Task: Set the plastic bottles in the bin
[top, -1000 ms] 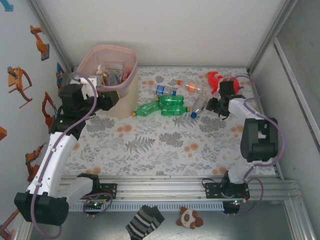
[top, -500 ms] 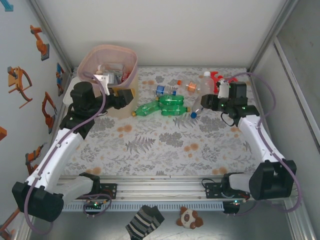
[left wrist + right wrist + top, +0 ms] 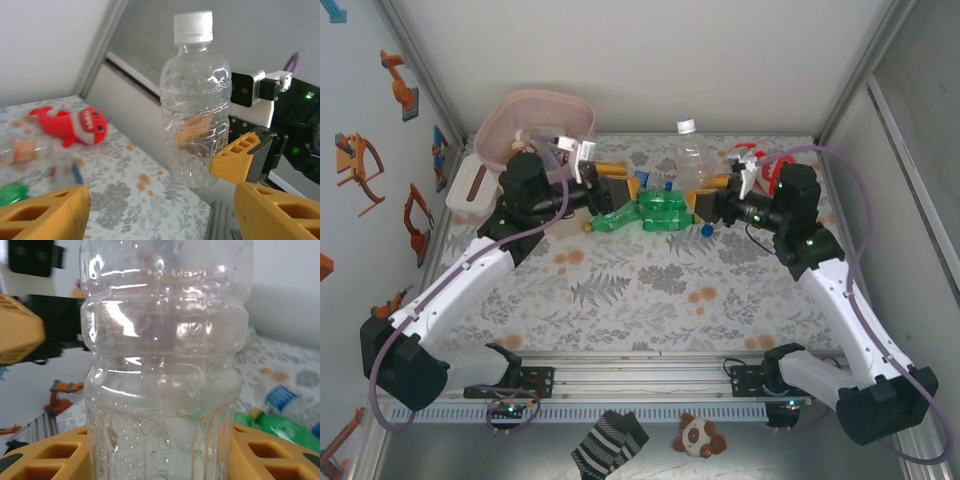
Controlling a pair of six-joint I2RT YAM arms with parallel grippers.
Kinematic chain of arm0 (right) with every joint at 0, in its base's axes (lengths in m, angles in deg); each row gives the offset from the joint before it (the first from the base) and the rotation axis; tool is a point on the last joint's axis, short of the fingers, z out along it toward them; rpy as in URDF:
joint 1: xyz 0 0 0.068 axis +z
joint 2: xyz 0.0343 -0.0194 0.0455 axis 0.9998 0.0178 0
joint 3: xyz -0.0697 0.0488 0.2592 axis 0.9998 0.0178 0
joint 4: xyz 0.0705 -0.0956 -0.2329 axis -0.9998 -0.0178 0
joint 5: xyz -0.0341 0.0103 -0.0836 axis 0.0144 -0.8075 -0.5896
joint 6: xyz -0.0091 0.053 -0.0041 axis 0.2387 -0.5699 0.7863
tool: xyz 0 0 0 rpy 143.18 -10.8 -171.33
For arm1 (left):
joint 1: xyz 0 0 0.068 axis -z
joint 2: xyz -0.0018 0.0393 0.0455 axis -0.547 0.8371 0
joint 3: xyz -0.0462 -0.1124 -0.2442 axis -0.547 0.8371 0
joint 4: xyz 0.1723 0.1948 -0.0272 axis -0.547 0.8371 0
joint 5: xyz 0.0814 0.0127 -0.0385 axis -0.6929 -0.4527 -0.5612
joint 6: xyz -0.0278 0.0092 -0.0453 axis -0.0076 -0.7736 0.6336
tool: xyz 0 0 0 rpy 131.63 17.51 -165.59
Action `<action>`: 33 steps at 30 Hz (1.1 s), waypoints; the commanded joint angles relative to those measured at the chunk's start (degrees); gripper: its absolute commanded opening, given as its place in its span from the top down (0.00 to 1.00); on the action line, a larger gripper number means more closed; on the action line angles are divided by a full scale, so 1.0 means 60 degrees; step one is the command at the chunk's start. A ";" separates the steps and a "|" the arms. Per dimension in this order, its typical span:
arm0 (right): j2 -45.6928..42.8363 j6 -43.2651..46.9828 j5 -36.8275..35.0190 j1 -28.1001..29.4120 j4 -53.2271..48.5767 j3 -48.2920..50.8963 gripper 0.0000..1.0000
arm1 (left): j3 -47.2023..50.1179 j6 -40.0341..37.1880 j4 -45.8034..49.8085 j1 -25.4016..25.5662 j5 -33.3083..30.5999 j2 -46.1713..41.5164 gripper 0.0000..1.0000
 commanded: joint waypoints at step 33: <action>0.0116 0.0532 0.0583 0.1886 0.0800 -0.0913 0.49 | -0.1530 -0.0360 -0.1829 0.1175 0.1216 0.0834 0.48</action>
